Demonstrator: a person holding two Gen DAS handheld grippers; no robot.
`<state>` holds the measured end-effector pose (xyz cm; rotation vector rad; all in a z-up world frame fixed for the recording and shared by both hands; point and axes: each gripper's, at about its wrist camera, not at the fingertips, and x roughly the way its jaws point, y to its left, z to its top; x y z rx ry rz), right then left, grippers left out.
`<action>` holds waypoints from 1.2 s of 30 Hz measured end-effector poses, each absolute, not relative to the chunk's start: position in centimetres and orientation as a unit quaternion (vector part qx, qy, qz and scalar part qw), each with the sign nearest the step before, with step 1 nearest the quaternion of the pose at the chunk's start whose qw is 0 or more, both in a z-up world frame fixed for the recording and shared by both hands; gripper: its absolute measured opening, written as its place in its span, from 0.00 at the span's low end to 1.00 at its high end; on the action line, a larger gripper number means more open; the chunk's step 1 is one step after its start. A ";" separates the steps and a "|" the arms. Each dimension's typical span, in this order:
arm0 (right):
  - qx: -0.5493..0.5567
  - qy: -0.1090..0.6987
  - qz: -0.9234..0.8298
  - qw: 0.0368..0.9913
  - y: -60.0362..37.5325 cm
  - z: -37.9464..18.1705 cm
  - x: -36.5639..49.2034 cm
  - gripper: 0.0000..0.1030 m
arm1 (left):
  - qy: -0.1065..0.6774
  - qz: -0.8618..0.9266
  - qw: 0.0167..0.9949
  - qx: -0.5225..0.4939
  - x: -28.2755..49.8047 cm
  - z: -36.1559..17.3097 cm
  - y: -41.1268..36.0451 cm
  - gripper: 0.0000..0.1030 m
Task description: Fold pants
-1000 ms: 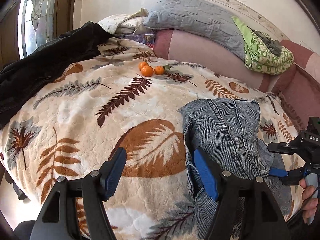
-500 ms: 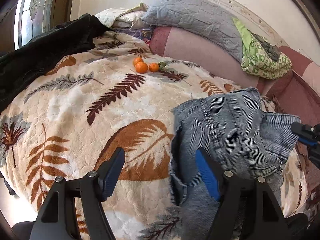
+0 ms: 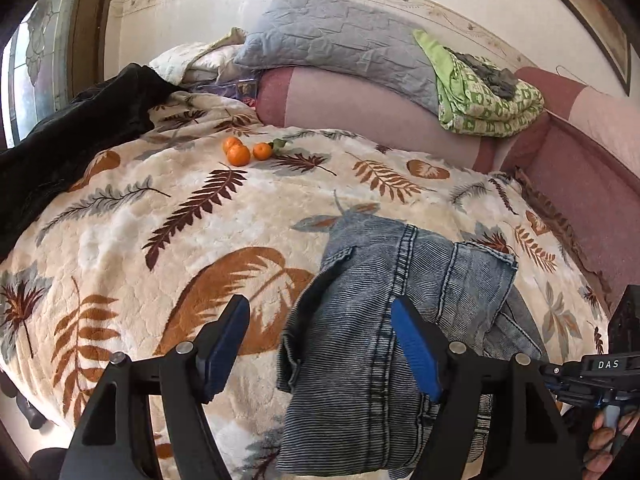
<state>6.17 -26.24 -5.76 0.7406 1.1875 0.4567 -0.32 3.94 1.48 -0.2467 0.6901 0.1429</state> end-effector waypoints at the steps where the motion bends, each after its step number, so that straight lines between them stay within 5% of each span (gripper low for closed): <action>1: 0.342 0.542 0.209 0.738 -26.5 -6.0 6.3 0.08 | 0.332 0.077 0.932 -0.121 -0.7 1.6 4.5 0.72; 4: 0.347 0.550 0.209 0.730 -26.7 -6.3 6.7 0.15 | 0.322 0.099 0.933 -0.130 -1.5 1.3 6.4 0.72; 6: 0.363 0.545 0.216 0.724 -26.9 -6.3 6.8 0.60 | 0.326 0.110 0.927 -0.149 -1.7 0.4 7.7 0.72; 8: 0.369 0.542 0.210 0.725 -27.1 -6.2 6.7 0.68 | 0.340 0.113 0.918 -0.172 -1.5 -0.6 8.7 0.72; 13: 0.367 0.545 0.214 0.723 -26.1 -5.6 7.9 0.67 | 0.350 0.111 0.910 -0.190 -1.2 -1.6 9.2 0.72; 14: 0.354 0.549 0.213 0.726 -25.8 -5.5 8.2 0.55 | 0.350 0.110 0.910 -0.192 -1.2 -1.7 9.2 0.72; 15: 0.342 0.556 0.212 0.727 -25.3 -5.4 8.6 0.14 | 0.350 0.109 0.910 -0.193 -1.1 -1.7 9.1 0.72; 16: 0.339 0.554 0.210 0.731 -25.3 -5.0 8.6 0.06 | 0.350 0.109 0.910 -0.193 -1.1 -1.6 9.1 0.72; 24: 0.302 0.459 0.237 0.802 -27.0 4.1 3.8 0.06 | 0.325 0.084 0.927 -0.166 -1.5 -0.3 7.0 0.72; 31: 0.268 0.537 0.152 0.785 -29.0 -5.3 3.5 0.13 | 0.340 0.043 0.931 -0.125 -0.9 -0.6 4.4 0.76; 32: 0.266 0.528 0.160 0.791 -28.7 -4.3 3.3 0.16 | 0.336 0.048 0.933 -0.118 -1.0 -0.5 4.2 0.76; 35: 0.261 0.493 0.154 0.816 -29.1 -1.0 2.5 0.55 | 0.319 0.051 0.936 -0.142 -1.5 0.1 5.0 0.76; 36: 0.257 0.483 0.148 0.824 -29.3 -0.1 2.0 0.58 | 0.311 0.058 0.937 -0.149 -1.7 0.3 5.4 0.76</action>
